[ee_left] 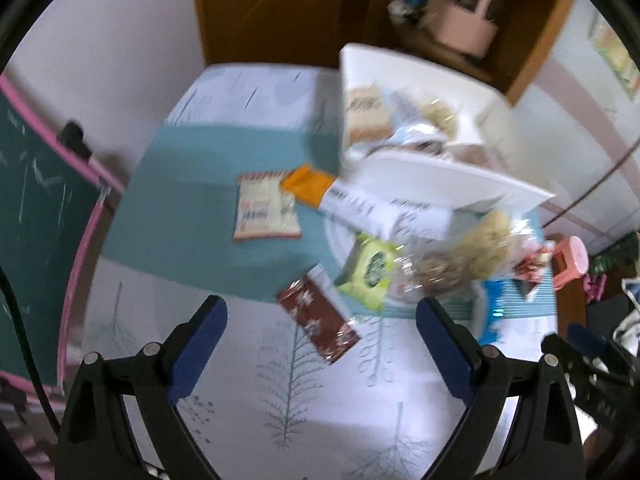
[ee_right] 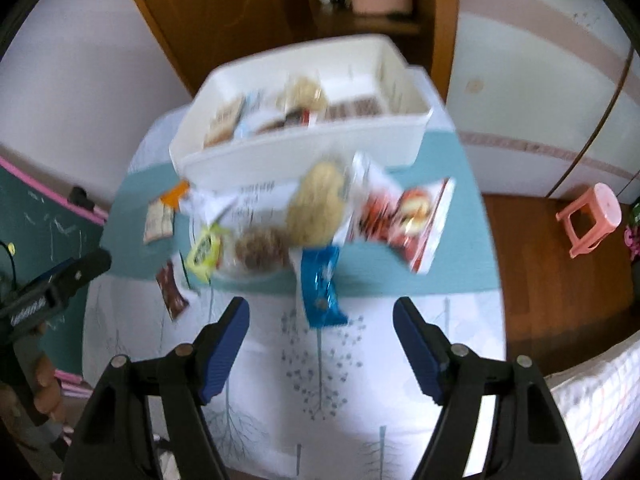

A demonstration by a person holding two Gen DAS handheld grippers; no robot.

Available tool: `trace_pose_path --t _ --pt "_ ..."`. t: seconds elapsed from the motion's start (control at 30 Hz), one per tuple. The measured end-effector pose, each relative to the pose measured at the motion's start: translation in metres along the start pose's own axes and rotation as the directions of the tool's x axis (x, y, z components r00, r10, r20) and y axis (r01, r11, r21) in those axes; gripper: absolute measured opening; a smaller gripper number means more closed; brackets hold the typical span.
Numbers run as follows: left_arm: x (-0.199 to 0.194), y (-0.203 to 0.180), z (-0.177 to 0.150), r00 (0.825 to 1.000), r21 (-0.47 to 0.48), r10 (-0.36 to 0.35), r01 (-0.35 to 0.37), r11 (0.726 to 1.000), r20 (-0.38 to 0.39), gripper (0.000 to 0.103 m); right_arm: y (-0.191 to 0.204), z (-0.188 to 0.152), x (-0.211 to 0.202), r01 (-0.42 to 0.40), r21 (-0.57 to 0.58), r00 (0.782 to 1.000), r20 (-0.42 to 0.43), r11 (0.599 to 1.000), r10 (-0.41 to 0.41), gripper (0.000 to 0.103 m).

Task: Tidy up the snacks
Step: 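Grasp the dark brown snowflake-print pack with left tool while right tool grasps the blue wrapped snack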

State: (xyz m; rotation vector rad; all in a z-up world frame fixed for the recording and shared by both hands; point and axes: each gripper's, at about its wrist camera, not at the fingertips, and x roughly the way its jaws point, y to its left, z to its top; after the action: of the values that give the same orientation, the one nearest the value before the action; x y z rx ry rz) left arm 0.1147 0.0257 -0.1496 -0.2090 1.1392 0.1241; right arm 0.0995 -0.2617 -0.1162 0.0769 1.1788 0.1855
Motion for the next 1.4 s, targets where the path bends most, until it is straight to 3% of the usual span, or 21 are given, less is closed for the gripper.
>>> trace_pose_path --t 0.3,0.5,0.73,0.87,0.97,1.07,1.2,1.4 --pt "0.073 0.02 -0.016 0.991 -0.149 0.038 -0.058 0.987 -0.129 0.095 0.011 -0.009 0.052 0.014 -0.026 0.998 -0.066 1.0 -0.016 0.068" --pt "0.097 0.021 -0.021 0.986 -0.194 0.033 -0.064 0.979 -0.162 0.095 0.012 -0.005 0.077 0.032 -0.02 0.996 -0.085 0.999 -0.033 0.067" --pt "0.108 0.011 -0.017 0.983 -0.173 0.029 -0.06 0.983 -0.179 0.095 0.013 0.001 0.095 0.04 -0.018 0.993 -0.111 0.999 -0.042 0.063" --pt "0.113 0.002 -0.016 0.98 -0.128 0.063 -0.088 0.988 -0.189 0.095 0.015 0.007 0.105 0.037 -0.025 0.992 -0.123 0.999 -0.04 0.05" --pt "0.112 -0.005 -0.018 0.976 -0.101 0.107 -0.128 0.987 -0.19 0.085 0.016 0.008 0.112 0.029 -0.025 0.99 -0.139 0.999 -0.033 0.041" --pt "0.108 -0.01 -0.02 0.975 -0.094 0.114 -0.134 0.986 -0.192 0.073 0.017 0.011 0.115 0.03 -0.033 0.99 -0.137 0.999 -0.034 0.04" --pt "0.1 -0.019 -0.021 0.975 -0.065 0.113 -0.127 0.99 -0.19 0.037 0.019 0.012 0.116 0.035 -0.058 0.99 -0.135 0.998 -0.043 0.034" --pt "0.089 -0.025 -0.032 0.978 -0.052 0.088 -0.1 0.994 -0.191 0.033 0.019 0.006 0.113 0.007 -0.054 0.99 -0.141 0.999 -0.015 0.029"
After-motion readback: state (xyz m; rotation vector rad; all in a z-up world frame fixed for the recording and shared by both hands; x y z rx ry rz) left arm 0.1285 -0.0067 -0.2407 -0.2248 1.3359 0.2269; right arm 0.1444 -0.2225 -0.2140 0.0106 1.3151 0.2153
